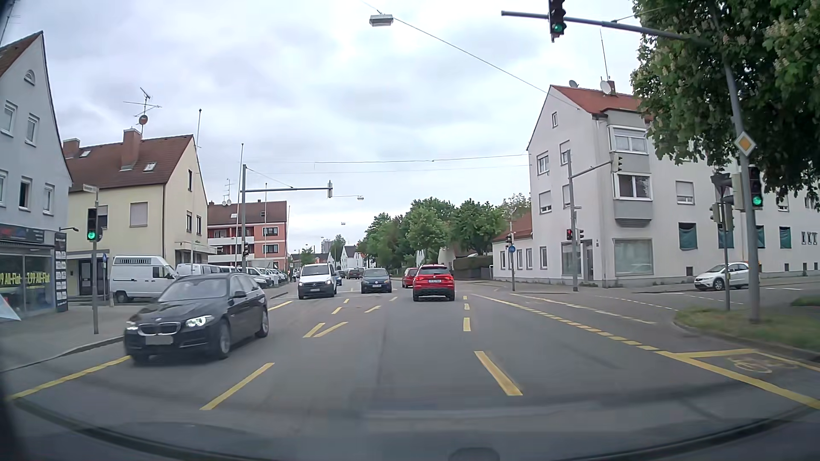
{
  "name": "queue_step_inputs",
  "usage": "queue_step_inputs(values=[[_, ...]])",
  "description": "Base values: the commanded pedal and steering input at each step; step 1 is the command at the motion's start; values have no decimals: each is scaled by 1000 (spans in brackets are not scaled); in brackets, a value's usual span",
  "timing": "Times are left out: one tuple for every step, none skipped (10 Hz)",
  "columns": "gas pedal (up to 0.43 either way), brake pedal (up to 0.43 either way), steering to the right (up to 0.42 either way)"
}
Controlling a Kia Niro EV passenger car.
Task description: Follow the waypoints while adhering to traffic rules and regulations
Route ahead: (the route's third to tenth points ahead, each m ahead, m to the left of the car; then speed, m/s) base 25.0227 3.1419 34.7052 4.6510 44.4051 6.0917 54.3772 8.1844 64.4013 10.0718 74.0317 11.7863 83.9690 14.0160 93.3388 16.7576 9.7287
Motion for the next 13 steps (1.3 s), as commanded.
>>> queue_step_inputs(values=[[248,0,-5],[248,0,-3],[240,0,-1],[240,0,0],[228,0,2],[220,0,3],[209,0,3],[209,0,3],[209,0,3],[209,0,3],[209,0,3],[209,0,3],[209,0,3]])
